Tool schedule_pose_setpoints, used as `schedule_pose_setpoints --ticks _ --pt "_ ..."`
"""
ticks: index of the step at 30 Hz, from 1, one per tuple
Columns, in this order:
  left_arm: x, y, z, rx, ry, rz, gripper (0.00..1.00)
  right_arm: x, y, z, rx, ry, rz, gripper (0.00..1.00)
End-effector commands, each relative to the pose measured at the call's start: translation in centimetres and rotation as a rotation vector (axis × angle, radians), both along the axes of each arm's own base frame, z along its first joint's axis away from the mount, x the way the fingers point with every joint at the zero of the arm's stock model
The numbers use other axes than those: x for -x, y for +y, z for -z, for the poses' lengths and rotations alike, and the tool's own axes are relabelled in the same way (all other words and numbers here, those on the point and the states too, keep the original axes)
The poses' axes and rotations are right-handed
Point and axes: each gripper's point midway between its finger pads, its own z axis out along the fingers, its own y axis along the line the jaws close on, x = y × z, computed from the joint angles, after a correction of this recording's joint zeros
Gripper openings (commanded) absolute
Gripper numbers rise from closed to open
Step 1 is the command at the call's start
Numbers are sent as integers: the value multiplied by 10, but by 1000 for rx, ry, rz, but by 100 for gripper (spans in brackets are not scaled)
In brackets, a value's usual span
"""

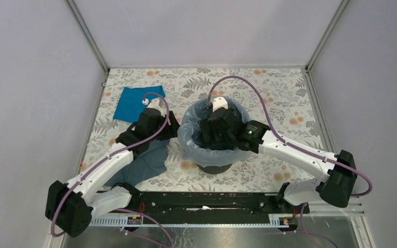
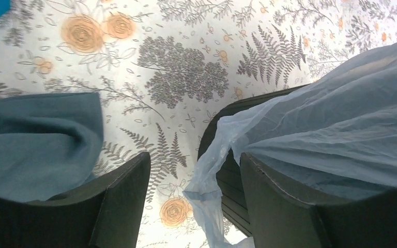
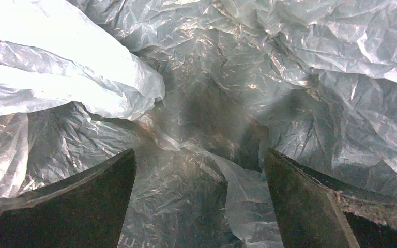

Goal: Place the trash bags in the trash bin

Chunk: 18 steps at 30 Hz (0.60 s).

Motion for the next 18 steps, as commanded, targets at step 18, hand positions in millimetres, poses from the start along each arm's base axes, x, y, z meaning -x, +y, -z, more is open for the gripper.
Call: schedule_pose_setpoints --ticks 18 --pt "6 40 -61 -90 -122 -89 77 -9 50 28 -73 76 -40 100"
